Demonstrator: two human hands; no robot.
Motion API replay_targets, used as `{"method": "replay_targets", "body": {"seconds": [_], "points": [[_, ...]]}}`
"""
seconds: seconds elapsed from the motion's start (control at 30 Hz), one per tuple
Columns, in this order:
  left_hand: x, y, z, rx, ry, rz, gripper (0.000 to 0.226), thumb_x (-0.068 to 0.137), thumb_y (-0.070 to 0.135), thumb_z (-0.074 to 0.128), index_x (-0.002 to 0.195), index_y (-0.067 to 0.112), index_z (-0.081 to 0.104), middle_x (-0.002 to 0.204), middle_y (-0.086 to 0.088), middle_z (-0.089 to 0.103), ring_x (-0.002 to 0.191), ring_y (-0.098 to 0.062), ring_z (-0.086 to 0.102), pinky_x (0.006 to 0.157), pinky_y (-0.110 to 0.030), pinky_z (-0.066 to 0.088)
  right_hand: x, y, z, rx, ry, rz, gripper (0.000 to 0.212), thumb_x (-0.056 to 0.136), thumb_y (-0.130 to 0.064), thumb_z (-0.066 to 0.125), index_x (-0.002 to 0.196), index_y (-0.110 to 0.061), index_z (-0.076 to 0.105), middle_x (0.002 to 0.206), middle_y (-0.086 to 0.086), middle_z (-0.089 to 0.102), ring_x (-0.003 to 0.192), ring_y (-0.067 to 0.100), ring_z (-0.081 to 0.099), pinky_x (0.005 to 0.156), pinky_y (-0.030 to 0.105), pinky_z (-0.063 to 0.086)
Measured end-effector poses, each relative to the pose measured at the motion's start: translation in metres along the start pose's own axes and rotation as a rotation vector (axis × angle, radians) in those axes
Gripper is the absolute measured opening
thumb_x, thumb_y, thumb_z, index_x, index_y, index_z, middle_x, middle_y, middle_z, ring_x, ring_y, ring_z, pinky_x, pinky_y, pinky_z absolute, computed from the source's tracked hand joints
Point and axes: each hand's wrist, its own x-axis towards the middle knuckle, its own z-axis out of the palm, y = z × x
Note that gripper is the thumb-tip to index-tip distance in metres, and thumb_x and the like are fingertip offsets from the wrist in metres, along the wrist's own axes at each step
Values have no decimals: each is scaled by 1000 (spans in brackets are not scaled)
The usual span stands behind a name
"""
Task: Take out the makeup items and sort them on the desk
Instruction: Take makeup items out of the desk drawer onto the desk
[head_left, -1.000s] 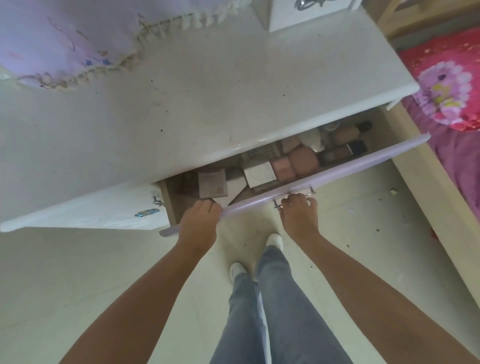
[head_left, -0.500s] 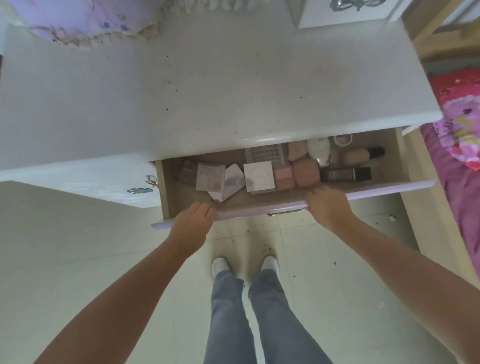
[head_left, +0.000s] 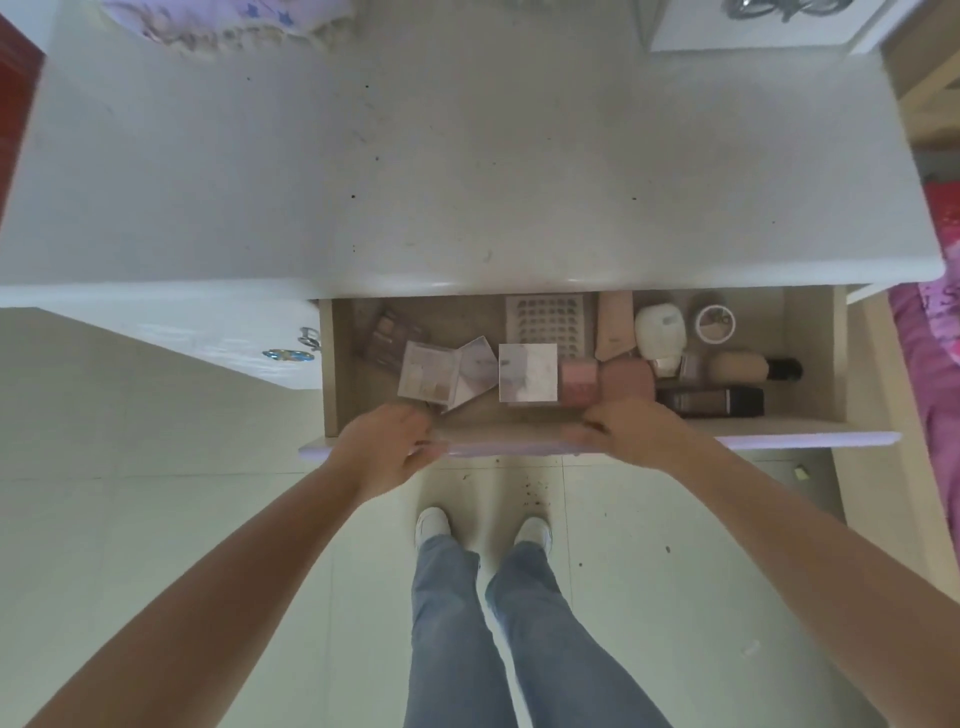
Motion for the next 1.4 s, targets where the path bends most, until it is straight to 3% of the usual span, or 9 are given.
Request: {"method": "replay_targets", "body": {"seconds": [0.13,0.23,0.4,0.5,0.63,0.9,1.07,1.2,1.4], "points": [[39,0,3,0,-13,-195,48,91,17,50,136,9,33,137,-9,42,126,-26,38,96,-33,39,45,-22,1,-165,328,-44,61,78,-47,64,126,-15,47,130,9,49,118,27,47,94,37,42],[68,1,9,106,-77,-301,72,87,9,54,144,6,11,150,-12,18,139,-28,20,108,-37,29,78,-28,15,-376,462,4,96,23,-43,87,110,-17,54,100,9,66,87,28,65,70,38,54],[89,-17,19,280,48,-154,64,33,20,91,89,-1,71,88,-18,70,81,-26,69,62,-29,56,100,-23,17,-407,592,-99,77,18,-26,82,91,-10,70,80,8,67,66,24,65,54,28,53],[87,-20,17,179,-85,-194,76,53,30,86,116,-2,57,113,-19,60,103,-29,61,79,-31,53,95,-20,14,-344,582,-154,85,14,-37,81,94,-9,69,80,6,67,65,23,65,54,27,54],[49,-33,0,34,80,-146,90,25,46,84,101,2,59,86,-12,67,72,-28,66,59,-28,55,78,-45,0,-184,620,-237,82,35,-46,72,110,-15,58,80,7,63,64,22,62,51,23,49],[-34,-171,-73,131,388,-319,64,75,44,47,115,-6,41,100,-27,64,97,-31,42,88,-35,35,128,-193,-62,-271,983,-465,56,70,-44,41,122,-23,41,107,16,39,88,27,38,75,35,49],[-51,-274,-117,139,204,-390,89,47,25,89,118,-4,44,103,-29,61,97,-41,56,73,-44,55,193,-303,-94,-360,1022,-413,55,70,-44,32,119,-20,40,104,19,53,88,26,36,72,33,51],[-53,-334,-130,40,40,-322,75,87,33,58,145,8,17,148,-11,21,139,-28,16,113,-33,23,233,-359,-105,-420,975,-436,54,68,-44,34,114,-20,45,95,17,65,84,29,47,67,32,52],[-58,-382,-133,-75,-28,-209,73,88,32,58,146,17,17,150,-1,17,140,-18,11,111,-24,18,258,-371,-104,-488,871,-531,53,72,-48,35,117,-21,42,103,10,43,87,23,42,70,30,53]]}}
